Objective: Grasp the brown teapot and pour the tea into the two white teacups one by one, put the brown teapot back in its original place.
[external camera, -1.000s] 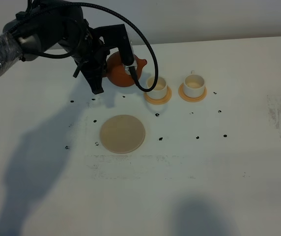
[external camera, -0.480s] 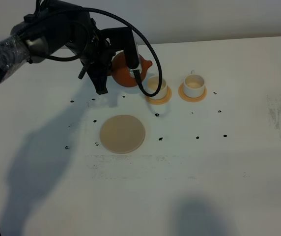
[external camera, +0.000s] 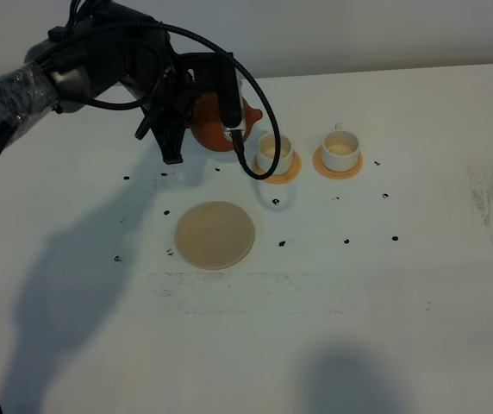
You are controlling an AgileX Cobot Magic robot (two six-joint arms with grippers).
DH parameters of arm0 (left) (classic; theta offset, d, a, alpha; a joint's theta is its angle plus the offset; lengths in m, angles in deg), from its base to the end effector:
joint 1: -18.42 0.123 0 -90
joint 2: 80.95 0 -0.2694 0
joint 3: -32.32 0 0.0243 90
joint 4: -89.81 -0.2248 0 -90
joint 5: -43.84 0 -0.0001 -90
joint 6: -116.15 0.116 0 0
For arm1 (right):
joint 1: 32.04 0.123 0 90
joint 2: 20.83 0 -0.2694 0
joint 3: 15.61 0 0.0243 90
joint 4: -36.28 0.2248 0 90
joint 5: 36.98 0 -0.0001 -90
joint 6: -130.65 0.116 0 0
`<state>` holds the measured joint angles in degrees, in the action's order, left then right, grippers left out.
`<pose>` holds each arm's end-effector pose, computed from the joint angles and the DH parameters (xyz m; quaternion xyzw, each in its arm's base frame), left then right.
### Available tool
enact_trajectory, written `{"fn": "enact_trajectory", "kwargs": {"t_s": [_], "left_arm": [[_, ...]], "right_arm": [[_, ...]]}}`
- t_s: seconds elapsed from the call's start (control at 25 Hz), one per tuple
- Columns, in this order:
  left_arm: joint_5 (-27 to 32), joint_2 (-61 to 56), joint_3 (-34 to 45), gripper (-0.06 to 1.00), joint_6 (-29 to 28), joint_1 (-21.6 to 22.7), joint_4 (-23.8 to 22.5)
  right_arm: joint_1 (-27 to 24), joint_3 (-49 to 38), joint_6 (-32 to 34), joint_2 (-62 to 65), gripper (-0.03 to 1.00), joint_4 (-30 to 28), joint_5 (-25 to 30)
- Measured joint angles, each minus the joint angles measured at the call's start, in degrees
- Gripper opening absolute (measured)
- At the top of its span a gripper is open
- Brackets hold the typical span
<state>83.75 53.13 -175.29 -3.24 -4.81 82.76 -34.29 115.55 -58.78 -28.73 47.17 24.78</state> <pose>0.4393 -0.1786 0.1800 0.6634 0.6884 0.1412 0.2570 0.0094 0.0190 0.2497 -0.0577 0.8536 0.0425 0.5160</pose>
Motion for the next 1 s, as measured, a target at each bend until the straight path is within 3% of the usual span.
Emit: {"fn": "enact_trajectory", "kwargs": {"t_s": [0.48,1.0], "left_arm": [[-0.61,1.51,0.0,0.1,-0.04,-0.55,-4.07],[-3.45,1.51,0.0,0.1,-0.04,-1.5,-4.97]], "right_arm": [[0.0,0.0,0.0,0.0,0.47,0.0,0.0],[0.0,0.0,0.0,0.0,0.47,0.0,0.0]]}}
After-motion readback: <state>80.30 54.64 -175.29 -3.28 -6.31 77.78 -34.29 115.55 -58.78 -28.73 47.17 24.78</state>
